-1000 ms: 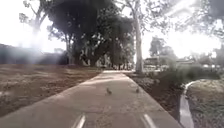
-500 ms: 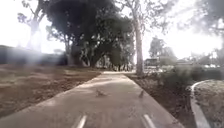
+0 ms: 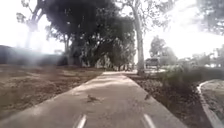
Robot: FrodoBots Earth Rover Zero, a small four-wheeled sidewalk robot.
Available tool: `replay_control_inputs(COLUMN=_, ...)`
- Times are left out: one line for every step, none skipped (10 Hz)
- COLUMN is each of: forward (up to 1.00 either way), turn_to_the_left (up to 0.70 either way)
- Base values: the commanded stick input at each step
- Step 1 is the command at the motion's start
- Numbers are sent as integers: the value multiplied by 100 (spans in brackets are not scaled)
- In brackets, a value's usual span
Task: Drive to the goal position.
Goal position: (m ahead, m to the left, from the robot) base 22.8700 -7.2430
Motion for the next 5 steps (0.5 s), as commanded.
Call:
replay_control_inputs(forward=70, turn_to_the_left=0)
replay_control_inputs(forward=70, turn_to_the_left=0)
replay_control_inputs(forward=70, turn_to_the_left=0)
replay_control_inputs(forward=70, turn_to_the_left=0)
replay_control_inputs(forward=70, turn_to_the_left=0)
